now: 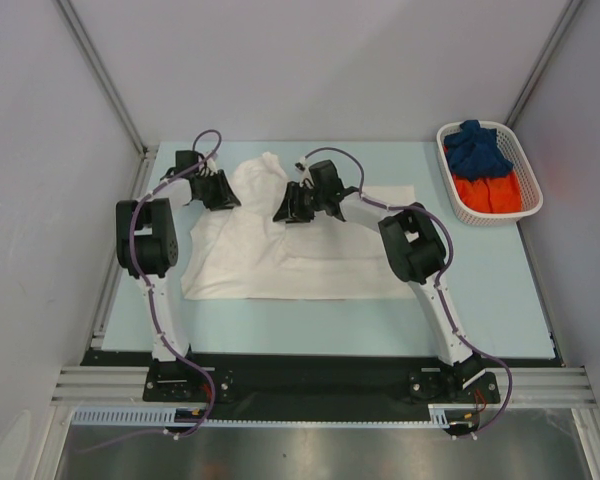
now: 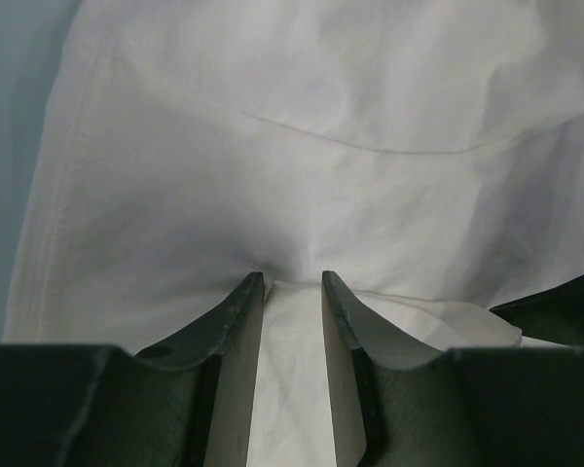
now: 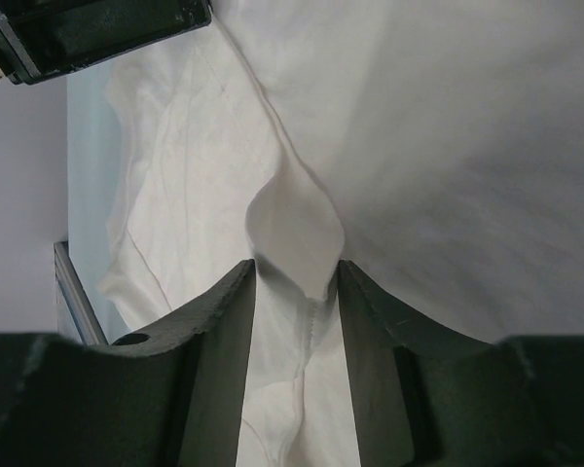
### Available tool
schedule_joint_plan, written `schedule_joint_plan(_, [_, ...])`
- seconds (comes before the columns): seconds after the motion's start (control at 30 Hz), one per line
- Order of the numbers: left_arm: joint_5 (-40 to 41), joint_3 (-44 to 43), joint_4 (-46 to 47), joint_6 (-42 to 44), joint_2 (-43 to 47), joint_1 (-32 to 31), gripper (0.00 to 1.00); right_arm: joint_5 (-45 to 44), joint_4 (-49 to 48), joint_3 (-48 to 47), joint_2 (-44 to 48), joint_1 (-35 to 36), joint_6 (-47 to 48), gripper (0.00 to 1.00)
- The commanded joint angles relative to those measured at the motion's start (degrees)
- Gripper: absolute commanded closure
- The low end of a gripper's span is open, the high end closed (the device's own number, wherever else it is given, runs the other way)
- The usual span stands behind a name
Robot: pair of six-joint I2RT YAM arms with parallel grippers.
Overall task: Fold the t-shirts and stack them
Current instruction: Fold the tshirt
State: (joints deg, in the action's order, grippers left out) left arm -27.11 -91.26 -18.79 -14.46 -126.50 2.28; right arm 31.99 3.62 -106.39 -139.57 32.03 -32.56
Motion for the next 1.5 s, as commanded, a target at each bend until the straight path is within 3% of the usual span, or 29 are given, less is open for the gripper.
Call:
schedule_joint_plan(0.0, [-1.7, -2.1, -1.2, 2.4, -0.9, -0.4, 0.64, 1.1, -0.1, -0.1, 3.2, -0.4, 0.5, 0.55])
schedule_joint_plan(0.43, [-2.2, -1.9, -2.0, 2.9, -0.2, -0.4, 0.84, 2.0, -0.5, 2.9, 4.3, 0.2, 0.7, 0.54])
schedule_joint_plan(0.47, [-2.1, -1.3, -1.4, 2.6, -0.2, -0.4, 0.99, 1.7, -0.7, 3.3, 4.7, 0.1, 0.6, 0.54])
schedule_joint_plan(0.6, [-1.5, 0.3, 0.4, 1.5, 1.5, -0.4, 1.00, 1.4, -1.8, 2.9, 4.7, -0.1, 0.6, 0.59])
schedule_joint_plan(0.73, [0.7, 3.4, 3.0, 0.3, 5.5, -0.4, 1.00, 1.2, -1.7, 0.6, 4.2, -0.4, 1.2, 0.91])
schedule_joint_plan(0.83, [2.7, 5.4, 5.3, -0.5, 7.9, -0.3, 1.00, 1.2, -1.8, -1.0, 4.3, -0.5, 1.9, 0.97])
schedule_joint_plan(1.1, [7.5, 9.4, 8.1, -1.7, 14.2, 0.0, 1.00, 4.2, -1.1, -6.8, 2.1, -1.4, 3.5, 0.97])
schedule_joint_plan(1.47, [9.4, 8.6, 6.4, -1.3, 13.3, 0.4, 1.00, 5.6, 2.6, -10.9, -3.4, -1.5, 3.6, 0.88])
